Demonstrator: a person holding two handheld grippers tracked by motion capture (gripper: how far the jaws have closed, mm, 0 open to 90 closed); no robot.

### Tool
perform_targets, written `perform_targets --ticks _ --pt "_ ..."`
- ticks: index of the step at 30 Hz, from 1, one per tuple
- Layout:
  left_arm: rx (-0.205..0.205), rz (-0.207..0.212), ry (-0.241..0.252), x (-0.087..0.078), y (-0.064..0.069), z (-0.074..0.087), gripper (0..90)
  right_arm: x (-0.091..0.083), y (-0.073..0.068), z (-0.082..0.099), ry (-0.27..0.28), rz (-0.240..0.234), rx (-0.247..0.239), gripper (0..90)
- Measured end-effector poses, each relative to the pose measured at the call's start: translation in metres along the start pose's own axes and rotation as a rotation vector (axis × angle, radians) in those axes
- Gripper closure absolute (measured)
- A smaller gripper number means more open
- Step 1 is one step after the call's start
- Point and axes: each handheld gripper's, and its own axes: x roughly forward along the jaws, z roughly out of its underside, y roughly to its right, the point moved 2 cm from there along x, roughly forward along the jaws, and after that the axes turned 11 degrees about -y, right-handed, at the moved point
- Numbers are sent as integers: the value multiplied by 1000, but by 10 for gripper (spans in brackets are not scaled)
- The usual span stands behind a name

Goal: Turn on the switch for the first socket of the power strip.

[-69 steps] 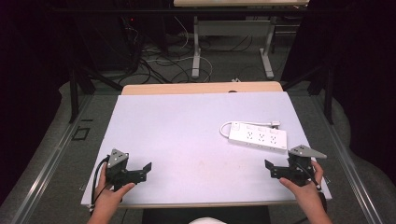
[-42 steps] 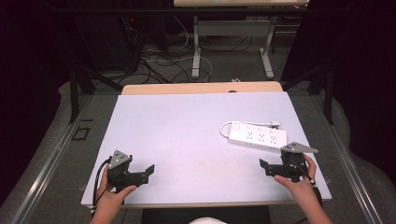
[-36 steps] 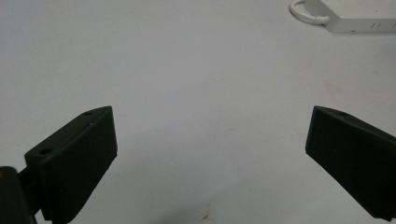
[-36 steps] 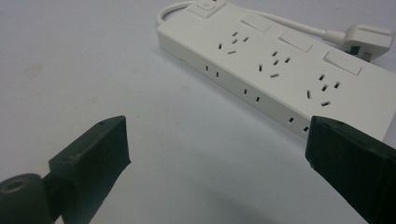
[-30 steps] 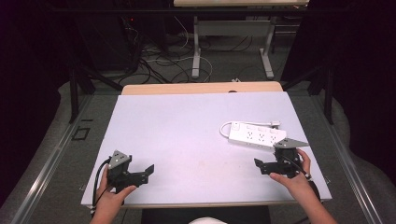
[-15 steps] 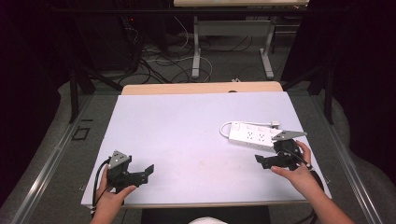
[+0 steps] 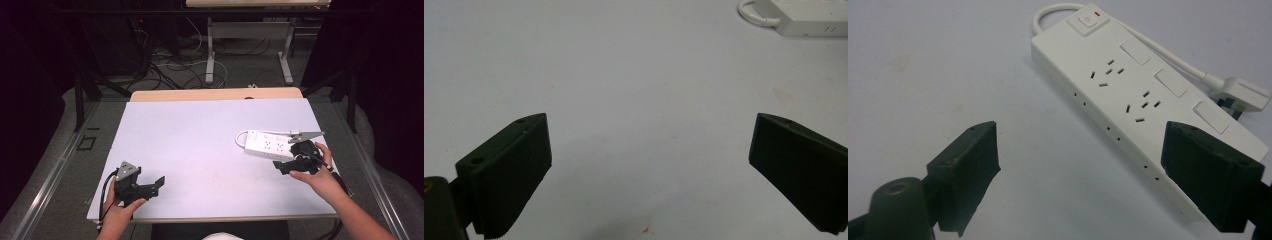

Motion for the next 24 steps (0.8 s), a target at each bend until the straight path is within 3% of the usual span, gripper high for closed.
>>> perform_targets --ticks 10,24 --pt "2 0 -1 0 0 0 39 -2 0 -15 -38 2 -54 152" --pt "3 0 -3 1 0 0 46 0 7 -38 -62 20 -49 178"
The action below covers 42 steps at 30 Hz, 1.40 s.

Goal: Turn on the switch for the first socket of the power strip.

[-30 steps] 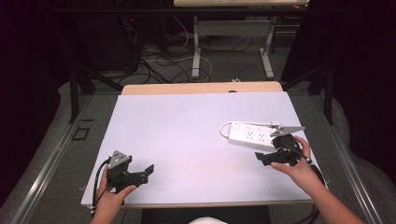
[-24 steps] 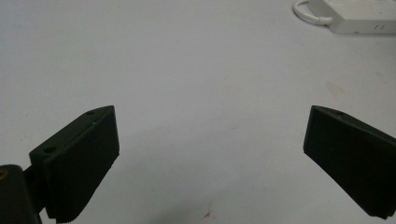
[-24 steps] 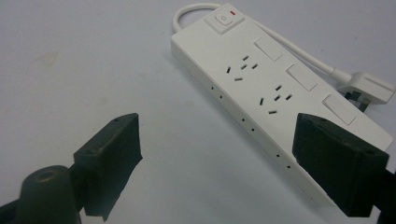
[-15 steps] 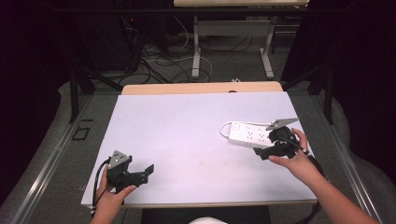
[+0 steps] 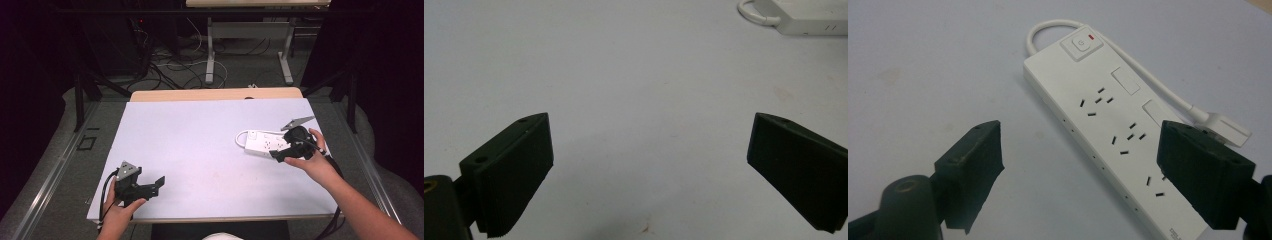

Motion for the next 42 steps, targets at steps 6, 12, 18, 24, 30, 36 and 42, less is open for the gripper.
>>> perform_targets --ticks 6,12,18,24,30,36,42 --pt "1 -1 0 0 0 0 49 3 2 -8 -9 -10 -4 198" --pt "1 1 1 1 0 0 51 3 8 -15 -19 -12 12 236" --pt "2 0 1 1 0 0 53 4 16 -23 -11 13 16 291" --pt "1 -1 2 1 0 0 55 4 25 -30 -12 17 44 321" --pt "2 0 -2 1 0 0 56 10 31 -36 -25 22 53 342" --pt "7 -5 -5 1 -1 0 58 18 32 -43 -38 26 64 357" --pt "7 -4 -2 1 -1 0 60 26 33 -50 -43 31 62 377"
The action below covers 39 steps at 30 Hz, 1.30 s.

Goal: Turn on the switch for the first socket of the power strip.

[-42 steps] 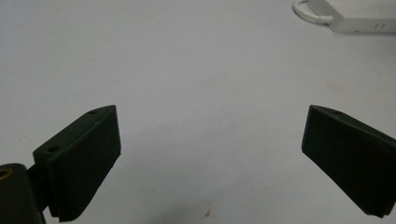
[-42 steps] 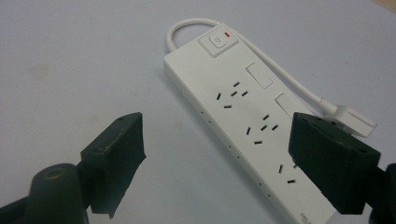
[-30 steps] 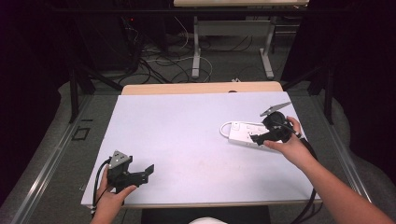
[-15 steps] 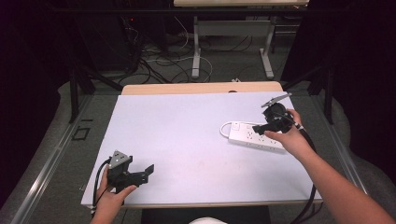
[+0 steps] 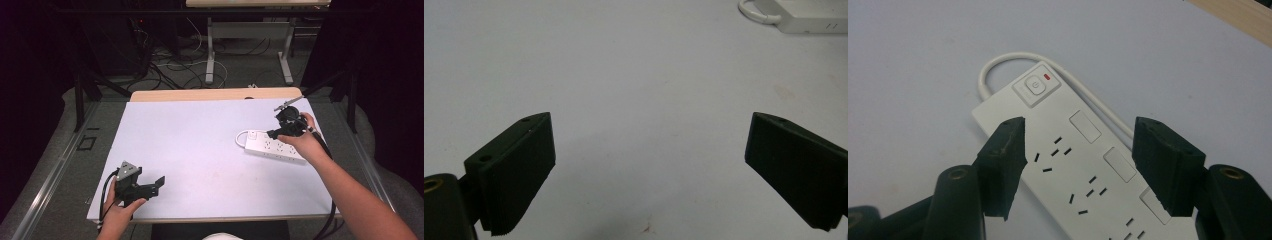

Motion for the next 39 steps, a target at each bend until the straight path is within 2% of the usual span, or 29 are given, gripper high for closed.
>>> perform_targets --ticks 5,19,27,32,39 --pt "0 1 -4 0 0 0 61 7 2 -5 -16 5 -2 377" --pt "-2 2 -5 0 -1 0 65 23 12 -12 -32 -13 63 469" --pt "0 2 -13 0 -1 0 68 30 14 -16 -41 -6 68 532" --pt "-2 0 -9 1 -1 0 71 36 13 -19 -43 -13 58 567" --pt "1 5 -16 1 -1 0 74 45 10 -21 -59 -32 70 632"
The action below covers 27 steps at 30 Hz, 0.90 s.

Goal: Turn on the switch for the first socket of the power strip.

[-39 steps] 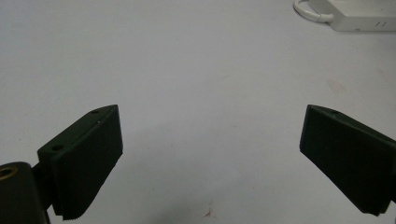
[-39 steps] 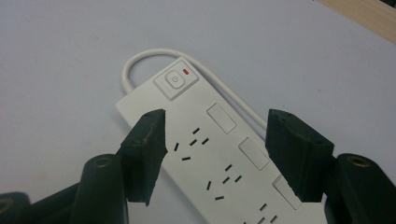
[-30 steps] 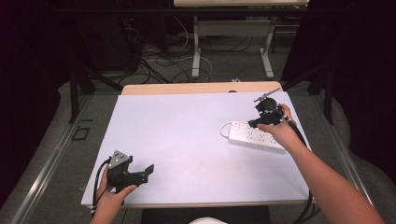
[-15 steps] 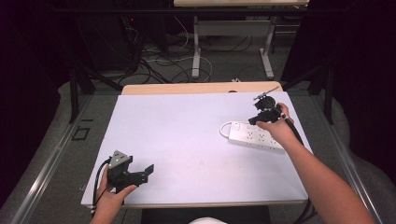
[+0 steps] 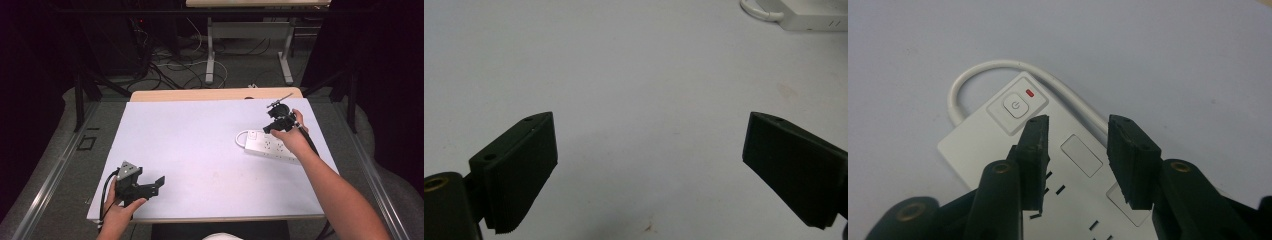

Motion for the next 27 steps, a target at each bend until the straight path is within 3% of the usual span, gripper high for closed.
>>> perform_targets --ticks 10,12,21,22,27 --pt "-2 0 -2 0 0 0 78 13 3 -3 -43 16 -9 740" --pt "-2 -1 -4 0 0 0 79 16 2 -4 -46 6 11 758" --pt "1 0 -6 0 -1 0 83 25 3 -5 -82 -10 7 844" --pt "0 0 -5 1 -1 0 83 26 2 -5 -80 -15 23 848" --pt "1 -1 -5 1 0 0 85 29 2 -6 -98 -20 10 880"
